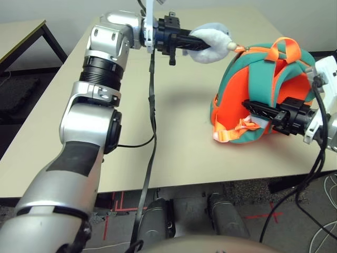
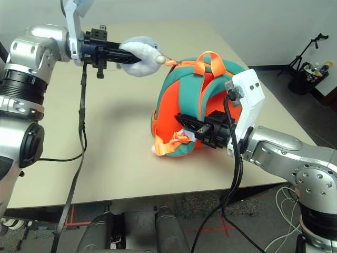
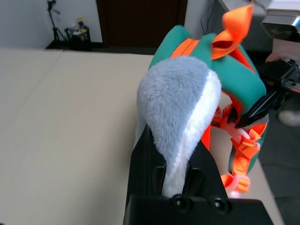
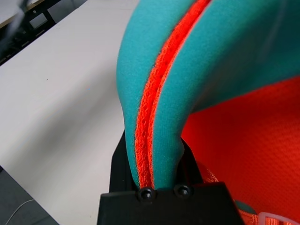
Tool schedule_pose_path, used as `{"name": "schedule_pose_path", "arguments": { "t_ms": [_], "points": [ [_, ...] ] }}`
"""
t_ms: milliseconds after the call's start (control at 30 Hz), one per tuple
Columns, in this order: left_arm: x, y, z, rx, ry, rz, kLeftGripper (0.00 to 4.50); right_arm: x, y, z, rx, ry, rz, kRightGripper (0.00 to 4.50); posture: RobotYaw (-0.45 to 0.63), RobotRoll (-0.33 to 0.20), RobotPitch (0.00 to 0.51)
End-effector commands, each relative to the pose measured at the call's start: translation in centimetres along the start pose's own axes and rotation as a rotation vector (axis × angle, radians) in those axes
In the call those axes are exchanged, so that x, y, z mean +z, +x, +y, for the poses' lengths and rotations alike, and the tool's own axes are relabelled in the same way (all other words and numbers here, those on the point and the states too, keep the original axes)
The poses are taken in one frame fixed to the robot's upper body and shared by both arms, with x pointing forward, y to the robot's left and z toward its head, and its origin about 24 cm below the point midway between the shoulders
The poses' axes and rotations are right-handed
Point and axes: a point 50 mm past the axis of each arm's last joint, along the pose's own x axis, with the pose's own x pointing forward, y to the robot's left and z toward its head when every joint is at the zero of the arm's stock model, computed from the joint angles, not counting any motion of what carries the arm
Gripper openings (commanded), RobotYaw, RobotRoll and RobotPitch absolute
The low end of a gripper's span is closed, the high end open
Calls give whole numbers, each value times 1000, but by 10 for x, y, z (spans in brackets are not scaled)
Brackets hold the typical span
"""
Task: Put the pencil case into the backpack and zip it.
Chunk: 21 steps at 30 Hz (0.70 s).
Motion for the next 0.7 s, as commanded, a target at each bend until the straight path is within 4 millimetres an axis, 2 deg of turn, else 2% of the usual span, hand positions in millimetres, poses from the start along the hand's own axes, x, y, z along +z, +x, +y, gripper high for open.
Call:
{"name": "schedule_pose_path", "arguments": {
  "t_ms": [33, 267, 500, 700],
  "points": [
    [-22, -16, -2, 43, -118, 8, 214, -3, 2, 5, 30, 0, 16, 185, -141, 0, 75],
    [-91, -14, -25, 53, -332, 82, 214, -3, 4, 4, 29, 5, 10, 185, -140, 0, 79],
    [-151, 14, -49, 38, -445, 159, 214, -3, 6, 3, 30, 7, 1, 185, -136, 0, 74],
    [-184, 39, -61, 39, -501, 196, 214, -4, 8, 1, 21, 9, -9, 185, -138, 0, 68]
  ]
}}
